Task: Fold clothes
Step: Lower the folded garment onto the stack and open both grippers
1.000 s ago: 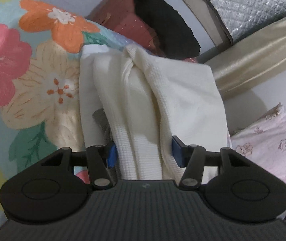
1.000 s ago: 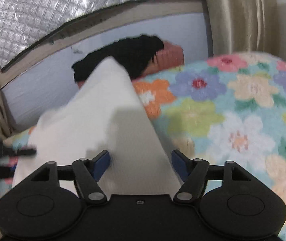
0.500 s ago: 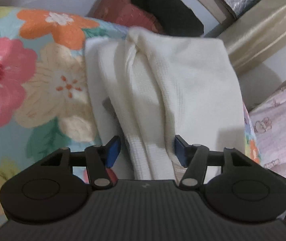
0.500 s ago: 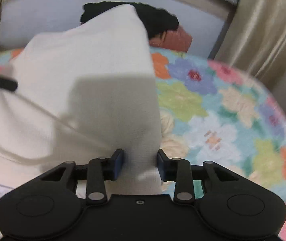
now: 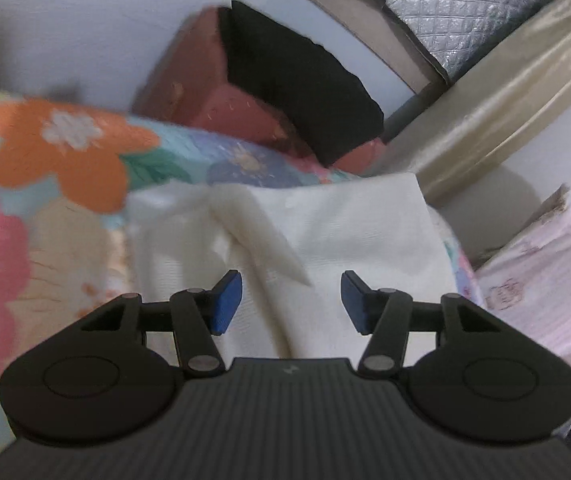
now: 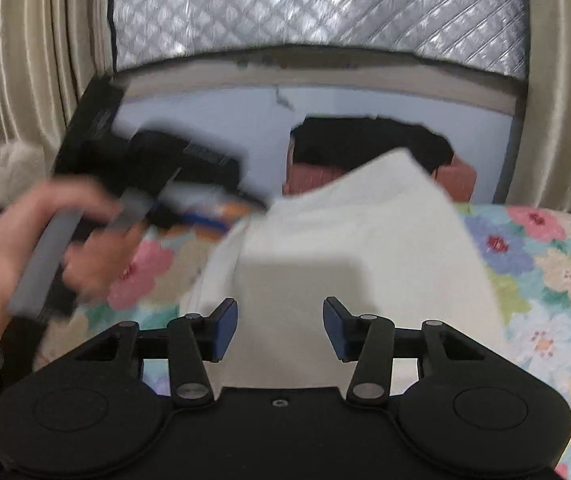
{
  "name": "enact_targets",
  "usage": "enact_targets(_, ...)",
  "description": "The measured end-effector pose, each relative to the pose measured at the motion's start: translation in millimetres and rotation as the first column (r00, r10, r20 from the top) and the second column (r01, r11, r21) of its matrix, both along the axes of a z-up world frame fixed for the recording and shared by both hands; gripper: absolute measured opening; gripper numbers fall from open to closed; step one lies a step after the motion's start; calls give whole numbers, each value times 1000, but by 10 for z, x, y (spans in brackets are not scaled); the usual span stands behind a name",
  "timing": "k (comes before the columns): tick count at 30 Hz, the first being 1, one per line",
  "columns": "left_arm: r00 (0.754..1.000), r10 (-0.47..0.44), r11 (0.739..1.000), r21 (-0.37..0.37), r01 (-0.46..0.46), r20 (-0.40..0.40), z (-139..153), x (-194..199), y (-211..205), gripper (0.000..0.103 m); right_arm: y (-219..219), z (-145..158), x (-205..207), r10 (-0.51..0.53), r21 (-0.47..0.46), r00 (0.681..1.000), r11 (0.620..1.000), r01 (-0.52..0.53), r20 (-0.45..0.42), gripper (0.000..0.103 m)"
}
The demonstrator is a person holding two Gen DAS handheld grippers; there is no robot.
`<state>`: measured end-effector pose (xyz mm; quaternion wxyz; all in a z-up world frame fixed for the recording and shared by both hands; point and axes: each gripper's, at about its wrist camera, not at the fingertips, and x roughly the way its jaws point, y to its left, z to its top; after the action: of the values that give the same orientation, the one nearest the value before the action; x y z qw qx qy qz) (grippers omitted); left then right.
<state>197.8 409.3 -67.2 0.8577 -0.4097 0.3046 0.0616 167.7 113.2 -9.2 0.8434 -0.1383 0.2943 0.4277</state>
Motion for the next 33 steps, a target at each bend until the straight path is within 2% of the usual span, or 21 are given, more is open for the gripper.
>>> enact_targets(1, 1000, 7, 1000, -26, -8, -11, -92, 74, 39, 53, 46, -94, -16, 16, -30, 1000, 999, -16, -7, 50)
enact_targets(2, 1000, 20, 999, -33, -20, -16, -179, 140, 73, 49, 88, -184, -31, 30, -60, 999, 998, -31, -15, 36)
enact_targets(3, 1000, 22, 999, -30, -22, -15, -228, 175, 104, 33, 119, -259, -44, 37, -85, 999, 996, -38, -9, 17)
enact_targets(4, 1000, 11, 1000, -16, -11, 4, -226, 172, 124, 22, 145, -327, -57, 42, -108, 999, 993, -41, 2, 12)
enact_targets(5, 1000, -3, 1000, 3, 3, 29, -204, 152, 142, 7, 140, -321, -69, 45, -110, 999, 993, -44, 10, 9)
enact_targets(8, 984, -68, 994, 99, 52, 166, 57, -76, 172, 6, 59, -144, -138, 60, -72, 998, 996, -58, 31, 8)
enact_targets(11, 964, -12, 999, 40, 2, 266, 182, -232, 249, 6, -132, 195, -258, 115, 50, 993, 992, -116, 18, 7)
enact_targets(12, 965, 15, 999, 41, -26, 261, 201, -243, 245, 6, -172, 241, -247, 132, 81, 991, 988, -131, -8, 4)
enact_targets(15, 985, 92, 986, 123, -111, 149, 189, -174, 180, 6, -171, 164, -154, 172, 129, 979, 979, -158, -108, 3)
enact_targets(17, 996, 85, 977, 193, -90, 37, 54, -36, 109, 7, -63, -58, -130, 156, 70, 975, 987, -147, -158, 2)
enact_targets(19, 997, 68, 983, 175, -60, -42, -112, 47, 113, 8, 46, -296, -140, 130, -20, 971, 990, -137, -203, 2)
enact_targets(20, 996, 77, 985, 157, -70, -40, -134, 16, 138, 9, 53, -354, -163, 119, -35, 970, 991, -129, -212, 2)
enact_targets(21, 996, 87, 987, 140, -81, -38, -156, -14, 163, 9, 44, -391, -191, 106, -39, 971, 992, -117, -213, 5)
enact_targets(23, 992, 121, 985, 124, -117, -25, -114, -112, 200, 11, -40, -308, -236, 91, 11, 976, 996, -90, -196, 9)
enact_targets(24, 990, 140, 983, 126, -136, -26, -55, -177, 202, 13, -89, -228, -246, 75, 48, 982, 997, -68, -175, 19)
enact_targets(25, 987, 155, 981, 122, -150, -37, 19, -271, 191, 23, -159, -128, -256, 52, 88, 988, 995, -39, -143, 29)
enact_targets(26, 986, 162, 981, 115, -156, -46, 92, -393, 153, 32, -219, -49, -269, 18, 113, 994, 994, -6, -108, 51)
enact_targets(27, 986, 157, 981, 121, -150, -48, 142, -469, 98, 34, -268, 9, -278, -23, 120, 997, 992, 31, -68, 63)
enact_targets(30, 992, 105, 983, 155, -94, -69, 206, -532, -94, 34, -337, 82, -283, -106, 119, 994, 988, 101, 33, 65)
enact_targets(33, 993, 51, 981, 190, -30, -107, 126, -412, -203, 37, -220, -70, -196, -128, 71, 992, 989, 127, 13, 68)
